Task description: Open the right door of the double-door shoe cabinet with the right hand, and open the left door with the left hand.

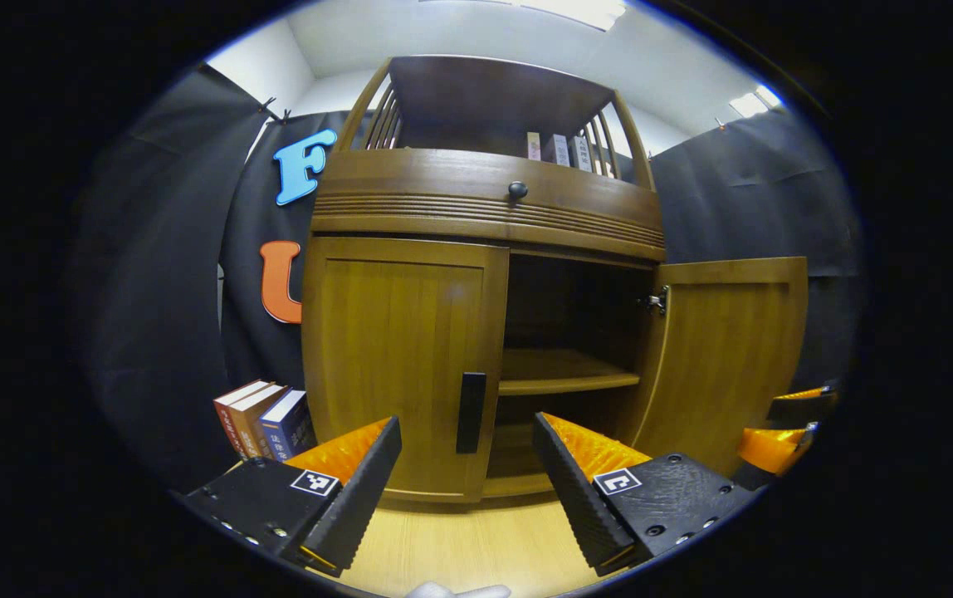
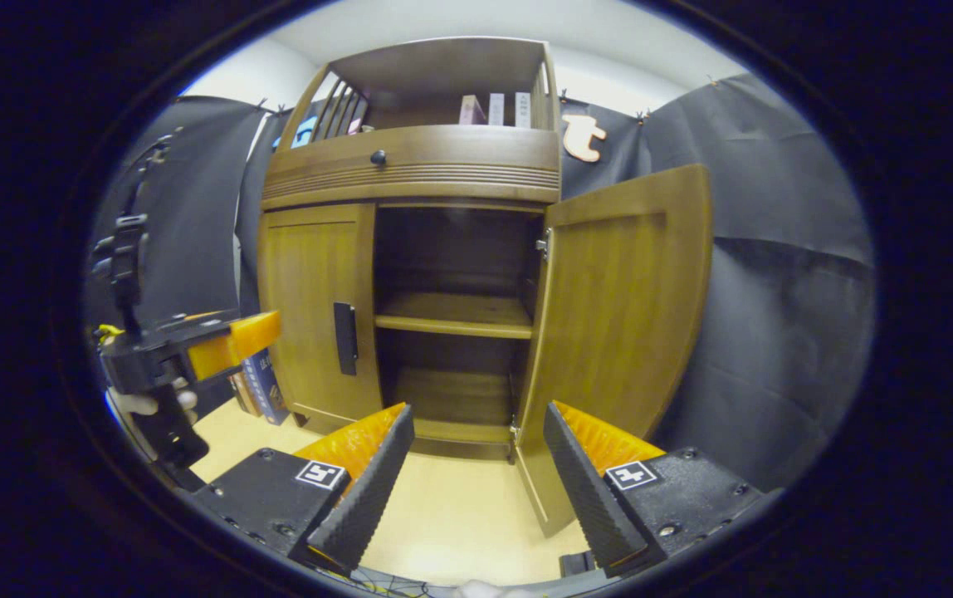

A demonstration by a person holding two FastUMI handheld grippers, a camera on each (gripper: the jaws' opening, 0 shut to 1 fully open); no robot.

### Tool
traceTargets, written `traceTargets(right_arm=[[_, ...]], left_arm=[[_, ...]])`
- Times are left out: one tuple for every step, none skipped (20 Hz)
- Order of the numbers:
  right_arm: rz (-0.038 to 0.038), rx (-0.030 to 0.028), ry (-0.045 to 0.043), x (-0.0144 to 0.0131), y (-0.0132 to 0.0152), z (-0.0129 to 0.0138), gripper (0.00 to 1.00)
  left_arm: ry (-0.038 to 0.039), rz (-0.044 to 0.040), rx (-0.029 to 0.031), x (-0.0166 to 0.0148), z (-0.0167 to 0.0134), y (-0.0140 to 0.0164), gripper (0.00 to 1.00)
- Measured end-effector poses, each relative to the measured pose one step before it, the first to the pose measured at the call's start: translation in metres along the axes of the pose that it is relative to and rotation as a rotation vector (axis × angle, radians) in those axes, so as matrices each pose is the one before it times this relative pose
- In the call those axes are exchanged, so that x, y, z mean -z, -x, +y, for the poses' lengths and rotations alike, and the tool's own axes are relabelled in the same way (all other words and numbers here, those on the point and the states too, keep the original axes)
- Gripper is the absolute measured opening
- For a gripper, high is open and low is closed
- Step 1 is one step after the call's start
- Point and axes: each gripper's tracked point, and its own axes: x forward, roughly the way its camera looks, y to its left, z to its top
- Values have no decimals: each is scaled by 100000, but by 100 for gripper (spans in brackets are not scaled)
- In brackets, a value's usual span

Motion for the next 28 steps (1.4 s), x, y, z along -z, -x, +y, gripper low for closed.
traceTargets(right_arm=[[196, -682, 985, -193, -163, 283, 99], [18, 25, 415, -279, -184, 59, 99], [316, 385, 119, -217, -125, -49, 99], [542, 227, 242, -111, -70, 7, 99], [787, 207, 672, 172, 110, 16, 99], [750, 87, 1433, 6, 92, -92, 99], [519, 121, 1943, -229, 38, 0, 99], [58, 785, 1720, -8, -20, -256, 99], [635, 937, 968, 203, 87, -361, 99], [1420, 166, 397, 402, 14, -232, 99], [1635, 118, 28, 550, -80, -68, 100], [1201, -36, -59, 299, -75, -106, 99], [1197, 119, 61, 295, -134, 8, 99], [813, 134, 35, 192, -12, -71, 100], [547, 69, 158, 184, -16, -122, 99], [668, 177, 216, 113, 47, -99, 99], [357, 492, -36, 146, 40, -241, 99], [-12, 348, -221, -21, 123, -207, 99], [-149, 368, -271, 56, 63, -107, 99], [-127, 311, -426, -8, 19, -106, 99], [145, 20, -586, 150, -105, 89, 99], [315, -240, -642, 142, 57, 115, 99], [64, -394, -581, 294, 217, 224, 99], [-191, -188, -271, 94, 245, 127, 99], [-306, -58, -40, 104, 279, 126, 99], [-510, -151, -151, 19, 256, 72, 99], [-322, -398, -178, 52, 99, 236, 99], [64, -422, -273, 138, 61, 143, 99]], left_arm=[[358, 239, 154, 444, -6, -1680, 95], [-9, 527, 593, 536, 3, -1878, 96], [270, 1296, -366, 1047, 217, -1970, 100], [305, 2442, -861, 1141, 151, -1559, 95], [-841, 1423, -1539, 983, 640, -1651, 93], [389, 2265, -1262, 1153, 317, -1403, 78], [253, 1356, -847, 771, 290, -1321, 88], [660, 586, -743, 452, -99, -985, 87], [86, 379, 889, 146, -364, -1054, 82], [116, -25, 1185, 72, -312, -785, 79], [117, 110, 373, 295, -93, -640, 82], [-338, 33, -193, -67, 54, -444, 67], [229, -153, 1194, -90, -365, -423, 48], [772, -458, 900, -68, -395, 9, 44], [-666, -796, -223, -122, -103, -75, 39], [-1603, -721, 139, -139, 66, 26, 35], [-1524, -270, 41, -102, 88, 363, 35], [-952, 104, 402, -8, 27, -37, 32], [321, 207, 396, 74, -37, 268, 29], [951, -80, 860, 132, -111, 423, 17], [339, 10, 1274, 39, -28, 610, 24], [-90, 19, 1244, 70, 1, 685, 24], [-307, -476, 1100, -15, 30, 756, 24], [-863, -147, 929, 3, 35, 926, 24], [-928, -247, 806, 144, 111, 987, 24], [-599, -116, 656, 140, 139, 1056, 33], [-520, -278, 401, -79, 229, 1046, 24], [-184, -38, 199, 72, 258, 1054, 33]])
